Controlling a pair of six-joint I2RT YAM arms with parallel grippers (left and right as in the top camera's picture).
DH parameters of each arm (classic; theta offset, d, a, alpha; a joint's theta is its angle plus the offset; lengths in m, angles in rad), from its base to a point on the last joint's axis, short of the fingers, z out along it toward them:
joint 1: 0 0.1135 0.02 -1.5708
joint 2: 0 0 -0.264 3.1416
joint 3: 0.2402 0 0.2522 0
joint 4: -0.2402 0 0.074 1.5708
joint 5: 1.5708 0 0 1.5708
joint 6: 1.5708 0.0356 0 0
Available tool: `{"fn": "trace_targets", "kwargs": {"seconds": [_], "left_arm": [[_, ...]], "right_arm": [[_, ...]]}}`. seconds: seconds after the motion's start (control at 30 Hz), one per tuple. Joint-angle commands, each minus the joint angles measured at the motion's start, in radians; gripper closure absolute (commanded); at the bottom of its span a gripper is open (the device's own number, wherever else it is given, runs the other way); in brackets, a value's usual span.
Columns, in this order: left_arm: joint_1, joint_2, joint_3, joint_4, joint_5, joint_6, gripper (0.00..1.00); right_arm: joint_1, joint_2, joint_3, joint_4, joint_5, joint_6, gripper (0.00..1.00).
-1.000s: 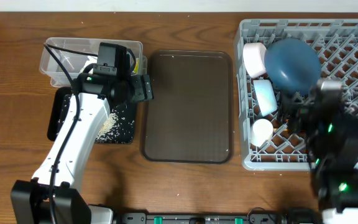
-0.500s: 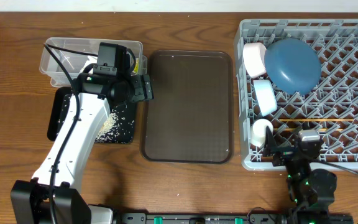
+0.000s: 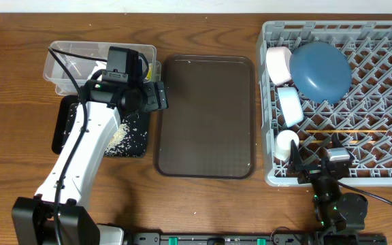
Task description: Sort waste into correct bins and load items into the dishwasher rack
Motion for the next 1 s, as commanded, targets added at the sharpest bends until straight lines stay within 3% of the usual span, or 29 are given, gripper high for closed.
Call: {"fn": "trace_targets", "kwargs": {"seconds": [0.0,0.57,0.77,0.97], "left_arm": [[0.003,-0.017,-0.003,0.0,-0.013,0.006,0.12],[0.003,-0.017,-0.003,-0.001,-0.013,0.006,0.12],[0.003,-0.048,-0.005,-0.009,-0.1,0.014,0.12],[-0.001,-0.21,-0.145,0.248,-0.098,0.172,0.12]], "right_arm": [[0.01,-0.009,-0.003,-0.002,0.003,-0.018,0.01],[0.01,-0.009,-0.003,-0.002,0.003,-0.018,0.01],[0.01,-0.009,-0.003,-0.002,0.003,-0.018,0.01],[0.01,-0.009,-0.003,-0.002,0.003,-0.018,0.01]]}}
